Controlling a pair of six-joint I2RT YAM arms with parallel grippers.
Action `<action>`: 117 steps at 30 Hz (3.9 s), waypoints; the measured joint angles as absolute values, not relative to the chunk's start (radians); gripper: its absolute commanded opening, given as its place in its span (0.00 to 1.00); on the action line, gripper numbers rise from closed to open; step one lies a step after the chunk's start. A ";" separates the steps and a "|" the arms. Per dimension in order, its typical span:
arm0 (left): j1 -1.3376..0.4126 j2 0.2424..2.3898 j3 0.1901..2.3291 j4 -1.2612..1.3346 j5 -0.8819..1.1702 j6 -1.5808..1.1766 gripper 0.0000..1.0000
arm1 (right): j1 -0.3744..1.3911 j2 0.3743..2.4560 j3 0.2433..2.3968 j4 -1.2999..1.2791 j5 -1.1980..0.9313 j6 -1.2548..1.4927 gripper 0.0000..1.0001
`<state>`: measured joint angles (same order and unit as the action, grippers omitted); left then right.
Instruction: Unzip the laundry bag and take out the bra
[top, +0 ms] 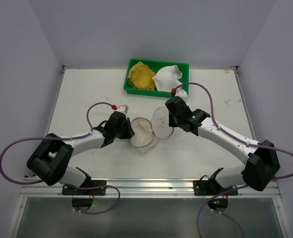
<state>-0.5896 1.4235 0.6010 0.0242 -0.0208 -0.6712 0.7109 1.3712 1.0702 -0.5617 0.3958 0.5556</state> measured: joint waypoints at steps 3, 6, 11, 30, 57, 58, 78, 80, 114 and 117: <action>-0.605 1.449 0.610 0.052 -0.004 -0.675 0.22 | 0.753 1.371 1.084 -0.577 0.421 0.520 0.00; -0.610 1.464 0.610 0.066 0.010 -0.688 0.21 | 0.802 1.371 1.095 -0.574 0.413 0.480 0.00; -0.611 1.473 0.608 0.091 0.030 -0.703 0.20 | 0.884 1.372 1.101 -0.482 0.250 0.406 0.01; -0.611 1.316 0.447 0.112 0.009 -0.795 0.46 | 0.943 1.708 1.100 -0.189 -0.237 0.328 0.01; -0.471 0.902 0.363 -0.208 -0.083 -0.816 0.70 | 0.942 1.779 1.113 -0.162 -0.313 0.331 0.00; -0.471 0.894 0.357 -0.205 -0.078 -0.816 0.70 | 0.942 1.779 1.114 -0.164 -0.313 0.331 0.00; -0.471 1.174 0.249 0.220 0.061 -0.848 0.08 | 0.942 1.689 1.196 -0.275 -0.395 0.294 0.00; -0.471 1.200 0.249 0.255 0.070 -0.854 0.08 | 0.942 1.713 1.198 -0.271 -0.429 0.294 0.00; -0.423 0.900 0.331 -0.167 -0.075 -0.834 0.96 | 0.942 1.951 1.240 -0.253 -0.477 0.284 0.59; -0.411 0.898 0.382 -0.248 -0.108 -0.814 1.00 | 0.942 1.906 1.240 -0.267 -0.440 0.279 0.74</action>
<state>-0.4114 0.8982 0.3817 -0.2481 -0.1081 -0.8143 0.9424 1.9064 1.2396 -0.2672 -0.4400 0.2790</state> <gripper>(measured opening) 0.985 0.635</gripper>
